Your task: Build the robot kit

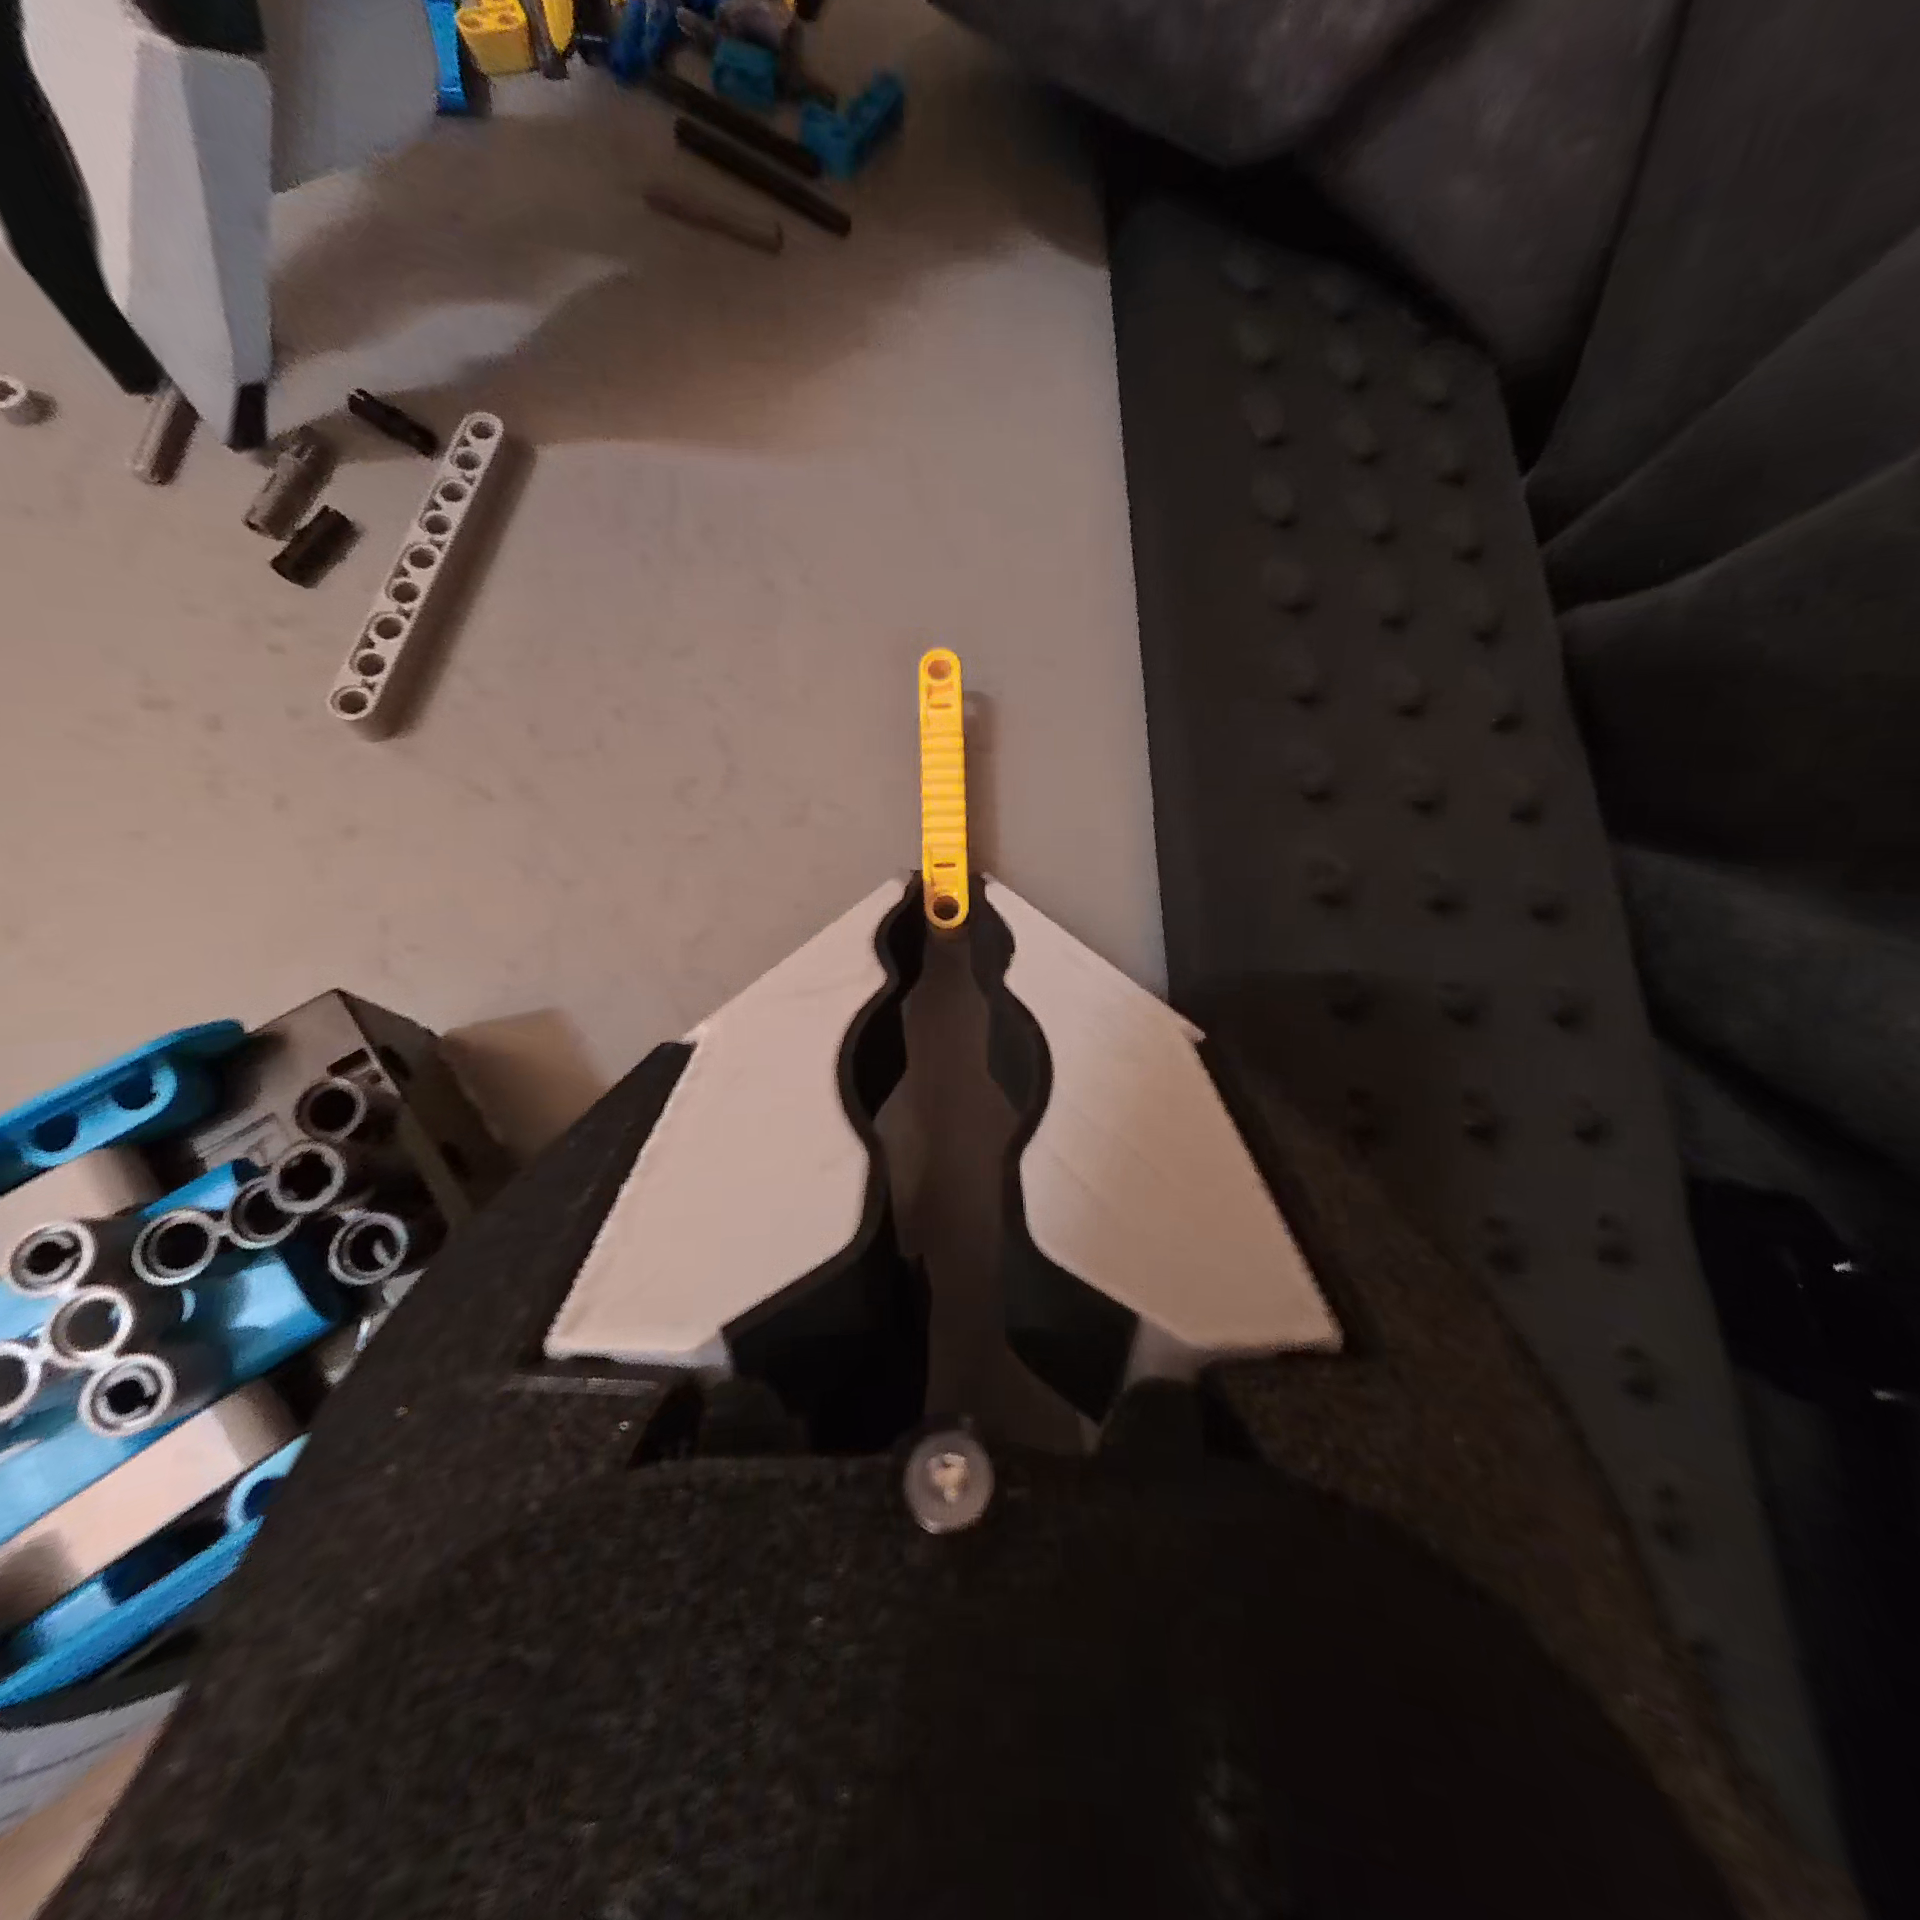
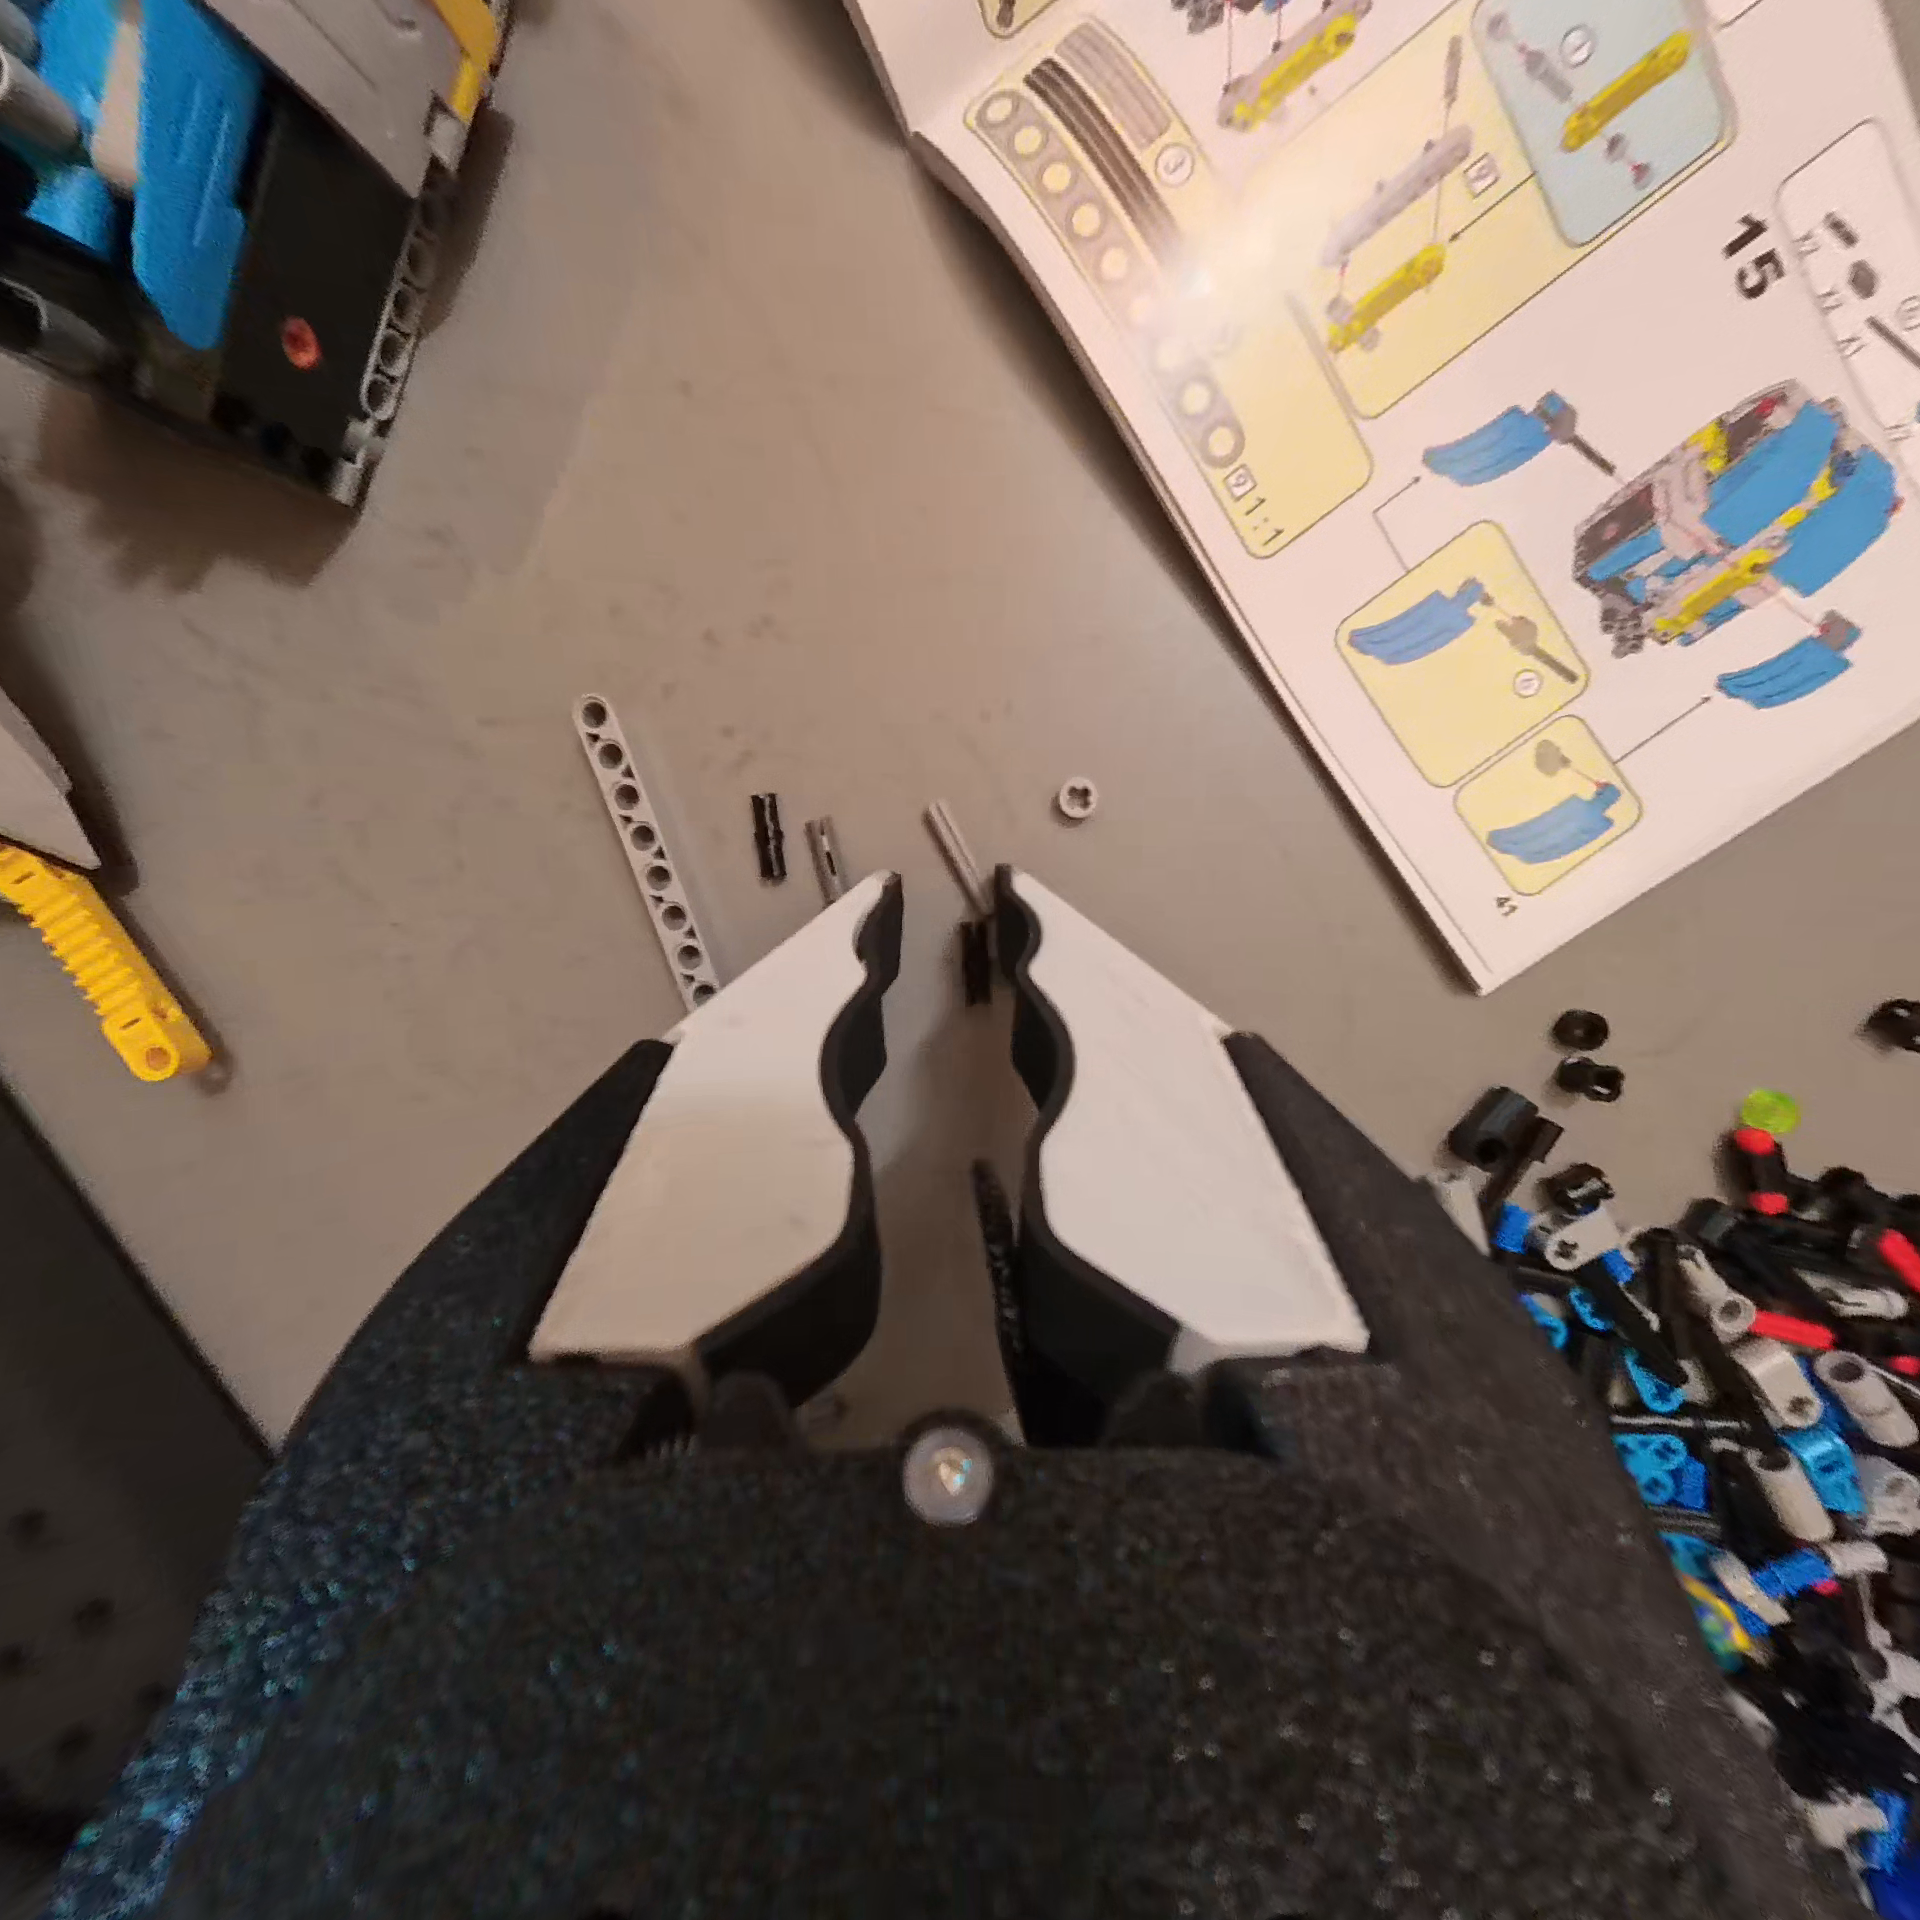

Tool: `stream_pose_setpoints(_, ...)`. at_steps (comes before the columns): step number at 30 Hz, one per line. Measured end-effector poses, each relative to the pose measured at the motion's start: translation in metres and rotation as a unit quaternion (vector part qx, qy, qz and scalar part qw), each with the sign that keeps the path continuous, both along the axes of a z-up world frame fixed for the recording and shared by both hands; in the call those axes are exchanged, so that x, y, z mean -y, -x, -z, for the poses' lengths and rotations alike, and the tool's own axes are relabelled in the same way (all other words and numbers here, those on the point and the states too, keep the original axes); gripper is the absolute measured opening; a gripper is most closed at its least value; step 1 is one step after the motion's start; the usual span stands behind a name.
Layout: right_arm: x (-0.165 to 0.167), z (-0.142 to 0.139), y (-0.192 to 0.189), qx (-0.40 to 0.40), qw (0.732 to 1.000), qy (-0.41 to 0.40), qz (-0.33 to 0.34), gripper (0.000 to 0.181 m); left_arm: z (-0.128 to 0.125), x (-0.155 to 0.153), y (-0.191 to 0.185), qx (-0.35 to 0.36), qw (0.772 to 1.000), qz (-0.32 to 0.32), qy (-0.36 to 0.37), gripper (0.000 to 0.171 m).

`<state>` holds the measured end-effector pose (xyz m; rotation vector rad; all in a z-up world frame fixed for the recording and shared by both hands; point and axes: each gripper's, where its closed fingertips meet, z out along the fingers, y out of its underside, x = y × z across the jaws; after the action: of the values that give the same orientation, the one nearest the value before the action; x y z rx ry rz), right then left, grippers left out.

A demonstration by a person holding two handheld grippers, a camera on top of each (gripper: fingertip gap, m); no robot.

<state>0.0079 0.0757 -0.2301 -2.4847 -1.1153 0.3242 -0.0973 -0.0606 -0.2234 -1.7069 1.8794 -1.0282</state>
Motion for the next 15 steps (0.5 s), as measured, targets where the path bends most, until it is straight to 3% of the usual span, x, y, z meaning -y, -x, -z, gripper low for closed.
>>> stream_pose_setpoints(4,-0.003,0.002,-0.001,0.005,1.000,-0.001,0.003,0.006,0.004,0.002,0.001,-0.010,1.000,0.007,-0.005,0.010)
stream_pose_setpoints(10,-0.006,0.001,0.001,-0.011,1.000,-0.004,0.021,0.003,-0.003,0.002,-0.002,0.009,1.000,0.011,0.006,0.036)
stream_pose_setpoints(12,-0.005,-0.012,0.014,-0.059,0.998,-0.021,0.018,0.003,-0.015,-0.004,-0.004,0.045,0.999,0.002,0.004,0.036)
stream_pose_setpoints(15,0.001,-0.054,0.049,-0.232,0.972,-0.021,0.018,0.003,-0.046,-0.030,-0.007,0.133,0.990,-0.048,-0.020,0.035)
